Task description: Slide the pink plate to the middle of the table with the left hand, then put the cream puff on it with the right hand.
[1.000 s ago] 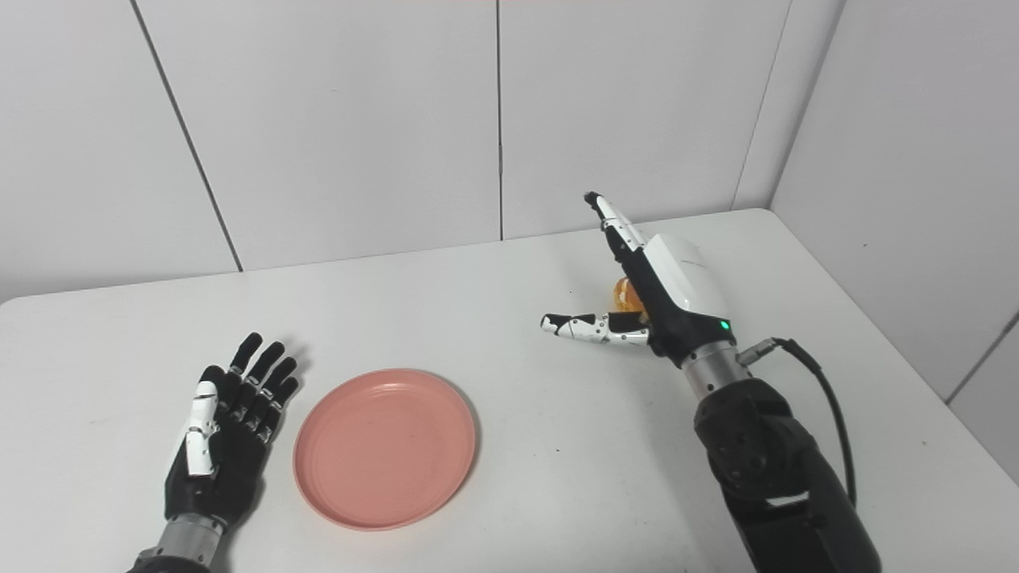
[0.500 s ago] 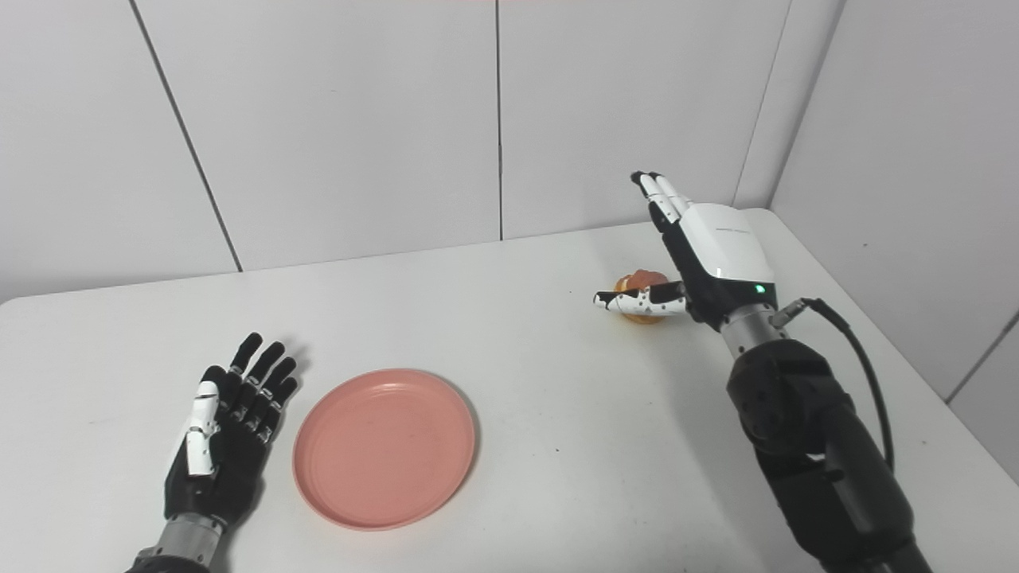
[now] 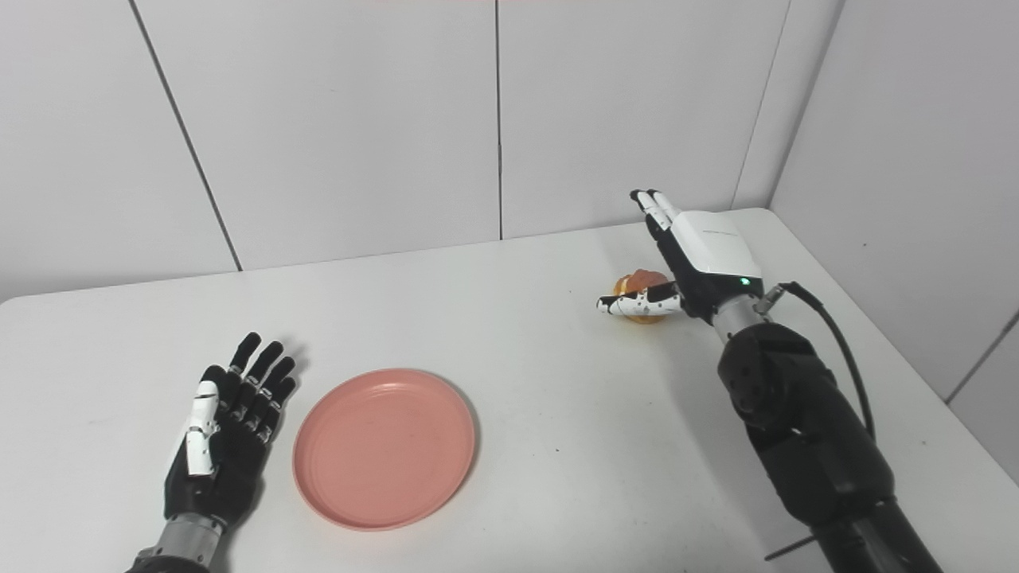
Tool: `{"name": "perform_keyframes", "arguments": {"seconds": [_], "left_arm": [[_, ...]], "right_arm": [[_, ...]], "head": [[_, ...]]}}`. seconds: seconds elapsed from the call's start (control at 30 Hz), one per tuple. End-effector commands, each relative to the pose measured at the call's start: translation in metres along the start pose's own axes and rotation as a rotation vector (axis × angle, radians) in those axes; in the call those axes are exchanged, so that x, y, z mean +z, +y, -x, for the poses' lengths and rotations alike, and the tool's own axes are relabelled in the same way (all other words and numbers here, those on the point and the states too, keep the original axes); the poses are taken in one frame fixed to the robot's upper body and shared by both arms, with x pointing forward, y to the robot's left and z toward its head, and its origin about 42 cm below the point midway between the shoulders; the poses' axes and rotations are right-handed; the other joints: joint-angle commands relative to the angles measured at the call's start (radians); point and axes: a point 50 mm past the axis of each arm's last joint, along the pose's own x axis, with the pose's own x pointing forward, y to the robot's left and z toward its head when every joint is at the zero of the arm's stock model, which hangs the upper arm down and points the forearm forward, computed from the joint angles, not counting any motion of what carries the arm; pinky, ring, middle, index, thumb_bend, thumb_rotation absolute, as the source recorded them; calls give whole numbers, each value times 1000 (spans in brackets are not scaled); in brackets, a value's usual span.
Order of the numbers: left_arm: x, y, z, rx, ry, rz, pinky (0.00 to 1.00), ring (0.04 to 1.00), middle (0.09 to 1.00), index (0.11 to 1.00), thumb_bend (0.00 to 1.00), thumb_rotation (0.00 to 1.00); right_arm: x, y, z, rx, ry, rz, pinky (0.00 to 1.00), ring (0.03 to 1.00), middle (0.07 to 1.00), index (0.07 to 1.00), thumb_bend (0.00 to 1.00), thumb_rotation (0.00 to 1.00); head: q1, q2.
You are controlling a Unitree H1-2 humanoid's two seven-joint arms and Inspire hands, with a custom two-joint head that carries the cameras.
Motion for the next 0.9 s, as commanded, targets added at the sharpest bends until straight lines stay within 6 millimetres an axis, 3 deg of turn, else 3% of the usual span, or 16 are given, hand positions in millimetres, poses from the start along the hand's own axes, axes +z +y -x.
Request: {"name": "perform_keyframes", "arguments": {"seconds": [0.0, 0.53, 0.87], "left_arm": [[-42, 21, 33, 92, 191, 35, 985, 942, 944, 948, 318, 1000], [-40, 22, 32, 86, 183, 31, 981, 932, 937, 946, 325, 1000], [-38, 22, 32, 84, 184, 32, 975, 931, 938, 944, 327, 1000]], "right_arm": [[4, -29, -15, -72, -16, 24, 762, 921, 986, 966, 884, 532], [-6, -13, -52, 3, 41, 10, 722, 888, 973, 970, 890, 516], [-17, -3, -59, 42, 106, 7, 663, 855, 963, 966, 909, 532]], "head": [[0, 2], [-3, 21], [-4, 34]]}}
